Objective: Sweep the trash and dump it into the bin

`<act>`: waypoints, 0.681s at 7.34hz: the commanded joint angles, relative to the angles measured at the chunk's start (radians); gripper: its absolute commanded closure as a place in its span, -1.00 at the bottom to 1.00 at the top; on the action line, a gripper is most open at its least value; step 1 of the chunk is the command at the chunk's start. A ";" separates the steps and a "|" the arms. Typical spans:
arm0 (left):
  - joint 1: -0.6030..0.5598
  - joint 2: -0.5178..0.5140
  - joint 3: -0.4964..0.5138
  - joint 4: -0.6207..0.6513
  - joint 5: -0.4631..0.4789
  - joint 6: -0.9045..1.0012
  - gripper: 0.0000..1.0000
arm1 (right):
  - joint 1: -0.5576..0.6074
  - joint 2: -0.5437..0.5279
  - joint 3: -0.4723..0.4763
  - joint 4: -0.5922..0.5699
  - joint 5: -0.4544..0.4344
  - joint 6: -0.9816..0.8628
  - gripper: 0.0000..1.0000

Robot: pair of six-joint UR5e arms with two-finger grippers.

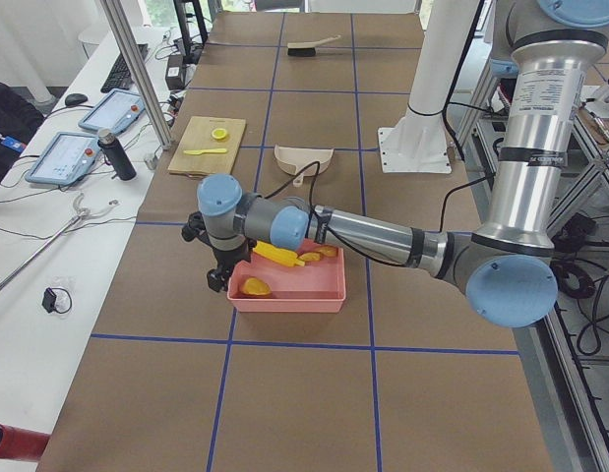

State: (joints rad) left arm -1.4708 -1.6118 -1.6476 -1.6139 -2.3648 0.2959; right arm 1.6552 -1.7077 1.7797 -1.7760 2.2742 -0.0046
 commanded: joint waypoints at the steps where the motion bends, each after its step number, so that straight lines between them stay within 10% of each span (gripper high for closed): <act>1: -0.054 0.152 -0.006 0.006 0.001 0.032 -0.98 | 0.000 -0.001 -0.006 0.003 -0.004 0.000 -1.00; 5: -0.171 0.171 -0.020 0.162 0.001 -0.020 -0.98 | 0.000 -0.004 -0.006 0.001 -0.001 0.000 -1.00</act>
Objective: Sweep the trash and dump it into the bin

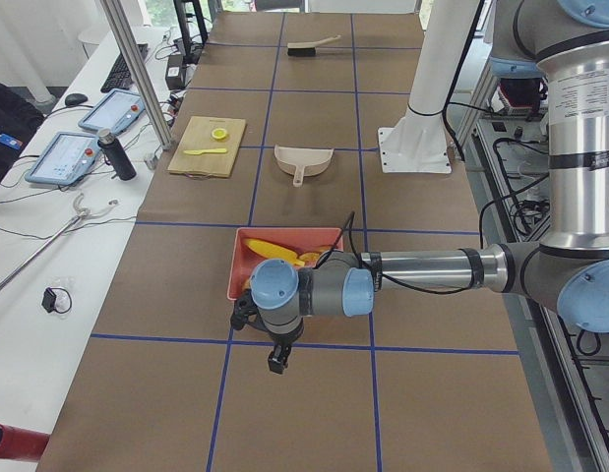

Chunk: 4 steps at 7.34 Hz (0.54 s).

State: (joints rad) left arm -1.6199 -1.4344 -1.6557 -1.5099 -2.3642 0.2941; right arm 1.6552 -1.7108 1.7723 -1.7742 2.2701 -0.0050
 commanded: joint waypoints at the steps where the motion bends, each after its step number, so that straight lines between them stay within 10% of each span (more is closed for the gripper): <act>1: -0.021 -0.018 -0.010 0.080 0.002 -0.074 -0.98 | 0.000 -0.007 -0.002 -0.004 -0.003 -0.001 -1.00; 4: -0.020 -0.040 -0.012 0.036 -0.001 -0.082 -0.98 | 0.000 -0.009 0.009 -0.008 0.017 0.000 -1.00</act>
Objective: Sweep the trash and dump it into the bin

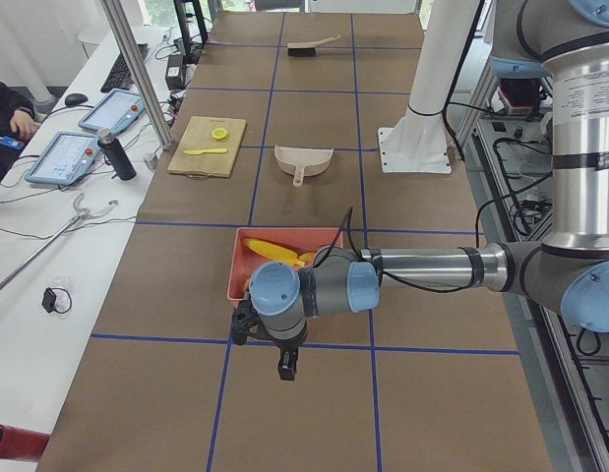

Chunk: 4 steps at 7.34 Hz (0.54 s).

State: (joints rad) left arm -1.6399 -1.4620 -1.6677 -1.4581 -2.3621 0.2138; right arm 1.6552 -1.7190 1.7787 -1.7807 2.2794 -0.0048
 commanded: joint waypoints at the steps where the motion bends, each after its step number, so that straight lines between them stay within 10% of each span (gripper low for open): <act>1: 0.000 -0.015 0.003 -0.024 -0.002 -0.002 -0.98 | 0.000 0.001 0.004 -0.003 0.017 0.000 -1.00; 4: 0.000 -0.018 -0.003 -0.024 -0.003 -0.002 -0.98 | 0.000 0.009 0.004 -0.003 0.028 0.002 -1.00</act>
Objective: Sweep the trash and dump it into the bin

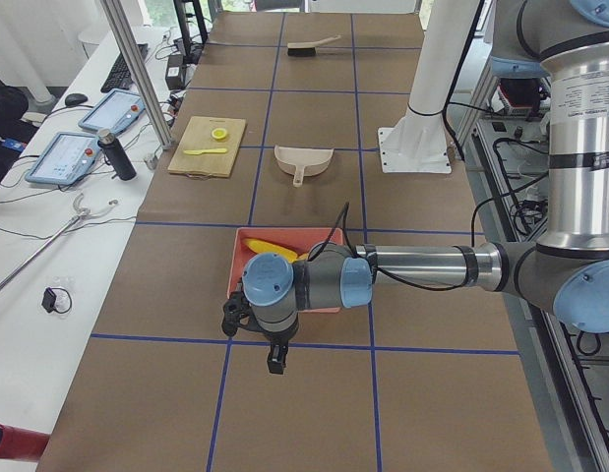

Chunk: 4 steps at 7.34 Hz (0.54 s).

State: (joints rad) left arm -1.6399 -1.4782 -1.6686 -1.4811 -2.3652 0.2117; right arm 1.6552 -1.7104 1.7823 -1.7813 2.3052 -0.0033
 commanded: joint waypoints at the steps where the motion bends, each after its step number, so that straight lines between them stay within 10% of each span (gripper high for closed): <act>1: 0.000 -0.002 -0.003 -0.001 0.000 0.000 -0.98 | 0.000 0.003 -0.001 0.000 0.000 0.000 -1.00; 4: 0.000 -0.005 -0.005 -0.001 0.000 0.000 -0.98 | 0.000 -0.005 0.002 -0.003 0.003 0.000 -1.00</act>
State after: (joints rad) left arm -1.6398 -1.4817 -1.6734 -1.4818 -2.3654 0.2117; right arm 1.6552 -1.7159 1.7817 -1.7836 2.3073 -0.0031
